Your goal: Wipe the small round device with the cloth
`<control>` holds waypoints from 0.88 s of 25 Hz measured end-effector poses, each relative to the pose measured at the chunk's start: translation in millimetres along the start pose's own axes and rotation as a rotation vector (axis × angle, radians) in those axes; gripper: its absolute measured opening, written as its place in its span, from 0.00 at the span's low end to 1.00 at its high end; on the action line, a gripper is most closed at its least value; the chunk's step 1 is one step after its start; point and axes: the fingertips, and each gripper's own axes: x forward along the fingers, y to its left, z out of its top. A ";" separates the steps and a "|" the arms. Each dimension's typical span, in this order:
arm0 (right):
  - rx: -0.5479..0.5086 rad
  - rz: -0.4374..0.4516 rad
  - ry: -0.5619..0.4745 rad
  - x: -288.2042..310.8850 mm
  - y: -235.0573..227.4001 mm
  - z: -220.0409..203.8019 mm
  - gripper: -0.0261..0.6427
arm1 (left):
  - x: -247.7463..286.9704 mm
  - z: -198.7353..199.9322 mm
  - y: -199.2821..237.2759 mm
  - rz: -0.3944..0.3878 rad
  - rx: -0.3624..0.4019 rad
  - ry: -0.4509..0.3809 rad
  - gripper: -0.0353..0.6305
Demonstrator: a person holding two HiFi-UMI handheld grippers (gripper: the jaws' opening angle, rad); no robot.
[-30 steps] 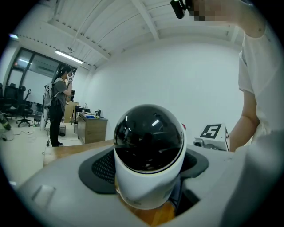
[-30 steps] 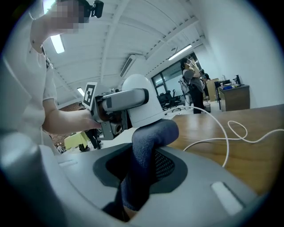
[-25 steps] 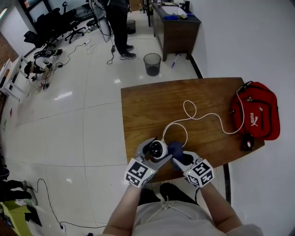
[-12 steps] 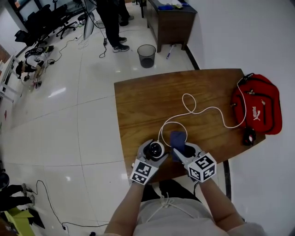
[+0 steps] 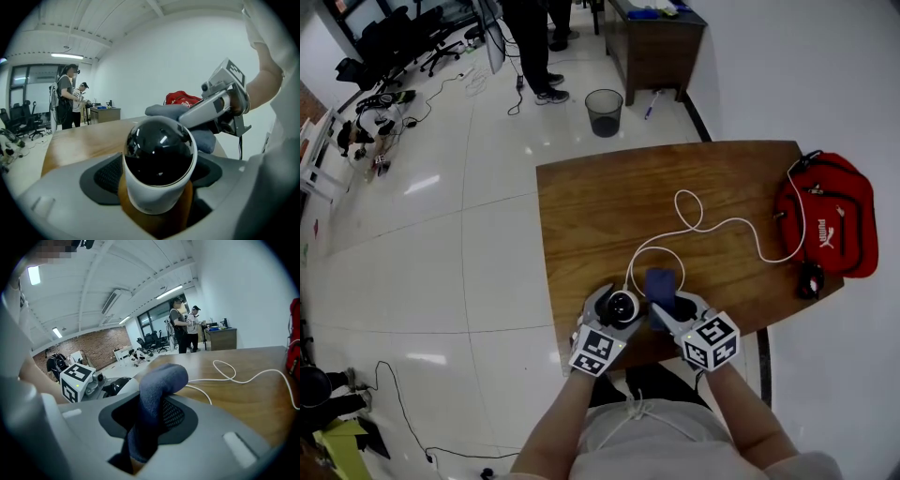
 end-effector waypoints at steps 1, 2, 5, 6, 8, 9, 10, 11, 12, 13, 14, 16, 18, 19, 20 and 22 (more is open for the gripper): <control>0.000 0.005 -0.003 -2.0 0.5 1.5 0.20 | -4.7 3.0 1.9 0.013 -0.001 -0.005 0.69; 0.000 0.009 -0.007 -4.4 0.8 3.7 0.20 | -10.8 7.6 4.0 0.027 0.000 -0.013 0.70; 0.000 0.016 -0.026 -12.6 0.5 12.7 0.20 | -41.5 31.7 11.7 0.103 -0.013 -0.088 0.70; 0.002 0.017 -0.032 -16.2 1.4 15.3 0.20 | -56.3 41.0 14.8 0.144 -0.029 -0.124 0.67; -0.004 0.023 -0.041 -26.1 6.0 19.8 0.20 | -88.2 56.9 20.1 0.237 -0.064 -0.186 0.53; -0.014 0.026 -0.046 -32.0 8.7 21.7 0.20 | -102.9 63.1 21.6 0.279 -0.076 -0.212 0.48; -0.026 0.026 -0.051 -37.8 10.8 23.6 0.20 | -115.7 68.6 22.1 0.309 -0.086 -0.234 0.44; -0.036 0.021 -0.058 -43.4 12.5 25.3 0.20 | -126.2 73.4 21.3 0.327 -0.094 -0.250 0.37; -0.041 0.014 -0.066 -48.8 14.4 26.2 0.20 | -134.8 76.8 19.1 0.332 -0.102 -0.261 0.24; -0.043 0.007 -0.075 -53.9 17.4 26.1 0.20 | -141.7 78.0 15.8 0.325 -0.108 -0.268 0.08; -0.044 0.001 -0.085 -58.8 21.9 24.9 0.20 | -147.7 77.9 11.5 0.310 -0.113 -0.272 0.06; -0.049 -0.015 -0.103 -69.4 35.6 19.5 0.20 | -161.8 77.8 1.9 0.284 -0.110 -0.284 0.06; -0.053 -0.035 -0.120 -83.1 54.8 12.7 0.20 | -182.1 79.4 -9.2 0.282 -0.099 -0.300 0.06; -0.051 -0.047 -0.131 -90.8 65.7 9.5 0.20 | -194.4 81.0 -15.9 0.282 -0.098 -0.313 0.06; -0.045 -0.059 -0.143 -98.8 77.1 6.4 0.20 | -207.7 83.7 -23.1 0.278 -0.104 -0.333 0.06; -0.036 -0.079 -0.165 -115.0 100.8 -1.6 0.20 | -236.2 90.5 -39.4 0.264 -0.135 -0.387 0.06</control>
